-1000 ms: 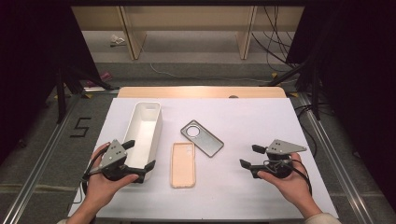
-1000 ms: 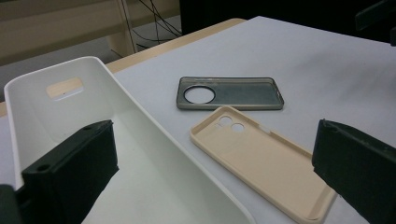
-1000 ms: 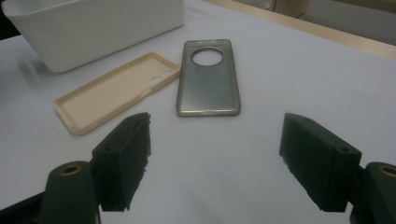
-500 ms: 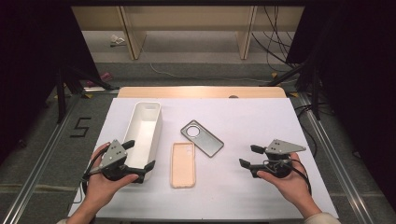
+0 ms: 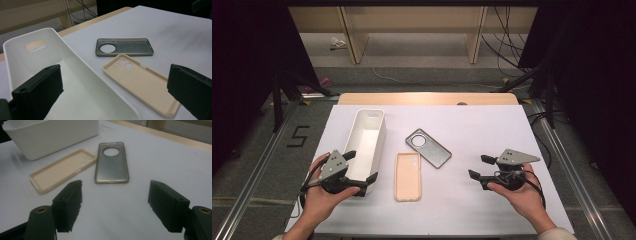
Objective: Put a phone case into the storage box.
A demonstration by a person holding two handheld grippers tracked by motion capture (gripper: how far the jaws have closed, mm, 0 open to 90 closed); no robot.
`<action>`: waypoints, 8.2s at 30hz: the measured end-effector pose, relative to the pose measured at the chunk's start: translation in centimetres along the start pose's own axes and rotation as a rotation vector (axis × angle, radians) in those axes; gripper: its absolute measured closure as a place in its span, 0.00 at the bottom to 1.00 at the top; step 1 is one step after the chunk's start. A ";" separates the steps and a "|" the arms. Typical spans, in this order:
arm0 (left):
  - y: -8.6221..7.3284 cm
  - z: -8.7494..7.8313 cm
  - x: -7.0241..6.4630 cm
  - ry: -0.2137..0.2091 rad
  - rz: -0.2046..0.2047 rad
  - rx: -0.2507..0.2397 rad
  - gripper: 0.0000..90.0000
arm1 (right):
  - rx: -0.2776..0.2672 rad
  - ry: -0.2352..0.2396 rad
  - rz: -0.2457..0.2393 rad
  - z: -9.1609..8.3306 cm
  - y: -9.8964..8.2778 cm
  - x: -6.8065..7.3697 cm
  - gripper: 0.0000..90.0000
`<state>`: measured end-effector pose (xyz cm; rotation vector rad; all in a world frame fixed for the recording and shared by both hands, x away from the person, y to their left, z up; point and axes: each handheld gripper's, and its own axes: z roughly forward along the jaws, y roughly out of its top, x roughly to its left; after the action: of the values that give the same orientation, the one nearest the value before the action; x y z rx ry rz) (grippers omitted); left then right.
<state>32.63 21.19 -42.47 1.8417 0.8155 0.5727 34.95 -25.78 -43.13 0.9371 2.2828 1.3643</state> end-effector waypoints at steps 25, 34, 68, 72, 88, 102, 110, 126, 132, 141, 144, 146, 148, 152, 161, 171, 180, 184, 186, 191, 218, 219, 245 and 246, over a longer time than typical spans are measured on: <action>-0.1 0.1 0.0 -0.005 -0.001 -0.001 0.00 | 0.139 0.009 -0.111 11.7 6.5 -0.8 1.00; -0.2 0.0 0.0 -0.009 -0.004 -0.002 0.00 | 0.251 -0.021 -0.126 18.2 7.2 -1.1 1.00; -0.2 0.0 -0.2 -0.008 -0.003 0.002 0.00 | 0.327 -0.091 -0.128 22.4 7.1 -1.8 1.00; -0.2 -0.1 -0.2 -0.010 -0.004 0.000 0.00 | 0.322 -0.093 -0.101 22.6 7.0 -1.9 1.00; -0.2 0.0 -0.4 -0.018 0.001 -0.003 0.00 | 0.308 -0.157 0.039 22.0 6.7 -3.0 1.00; -0.1 -0.1 -0.5 -0.021 0.007 -0.006 0.00 | 0.337 -0.240 0.142 20.5 6.4 -4.8 1.00; -0.1 0.0 -0.6 -0.022 0.009 -0.006 0.00 | 0.349 -0.274 0.179 19.3 6.0 -5.8 1.00; -0.1 -0.1 -0.6 -0.021 0.015 -0.005 0.00 | 0.359 -0.291 0.186 18.8 5.8 -6.1 1.00; -0.1 -0.1 -0.6 -0.023 0.016 -0.003 0.00 | 0.340 -0.270 0.152 18.3 6.2 -6.1 0.97; -0.1 -0.1 -0.7 -0.020 0.020 -0.004 0.00 | 0.351 -0.096 -0.053 16.8 7.7 -4.7 0.51; -0.1 -0.1 -0.7 -0.020 0.020 -0.002 0.00 | 0.380 -0.058 -0.154 16.2 8.0 -3.8 0.38; -0.1 -0.1 -0.7 -0.020 0.021 -0.003 0.00 | 0.410 -0.036 -0.215 15.8 8.1 -3.3 0.32; -0.1 -0.1 -0.7 -0.019 0.021 -0.003 0.00 | 0.443 -0.019 -0.293 15.5 8.1 -2.9 0.29; -0.1 -0.1 -0.7 -0.020 0.021 -0.002 0.00 | 0.495 0.005 -0.361 15.0 7.8 -2.5 0.27; -0.1 -0.1 -0.7 -0.019 0.023 -0.002 0.00 | 0.639 0.051 -0.561 15.0 7.3 -0.6 0.29; -0.1 0.0 -0.8 -0.022 0.025 -0.002 0.00 | 0.705 0.040 -0.677 15.6 7.1 0.6 0.31; -0.1 0.0 -0.8 -0.022 0.027 -0.003 0.00 | 0.718 0.020 -0.734 15.9 7.4 1.1 0.32; -0.1 0.0 -0.8 -0.024 0.028 -0.002 0.00 | 0.727 0.009 -0.758 16.3 7.5 1.2 0.33; -0.1 0.0 -0.8 -0.024 0.028 -0.001 0.00 | 0.735 0.004 -0.767 16.4 7.4 1.2 0.33; -0.1 0.1 -0.8 -0.025 0.030 0.000 0.00 | 0.739 -0.020 -0.791 16.8 7.3 1.3 0.35; -0.1 0.0 -0.8 -0.029 0.029 -0.002 0.00 | 0.800 -0.038 -0.922 18.9 7.4 2.0 0.41; -0.1 0.0 -0.8 -0.029 0.029 -0.002 0.00 | 0.800 -0.038 -0.922 18.9 7.4 2.0 0.41; -0.1 0.1 -0.9 -0.033 0.031 0.000 0.00 | 0.884 0.111 -0.909 18.8 7.2 2.4 0.93; -0.1 0.1 -0.9 -0.033 0.031 0.000 0.00 | 0.884 0.111 -0.909 18.8 7.2 2.4 0.93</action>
<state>32.05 20.46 -42.61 1.8622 0.7663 0.5611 46.58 -9.41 -45.97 -0.0971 2.8286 0.0097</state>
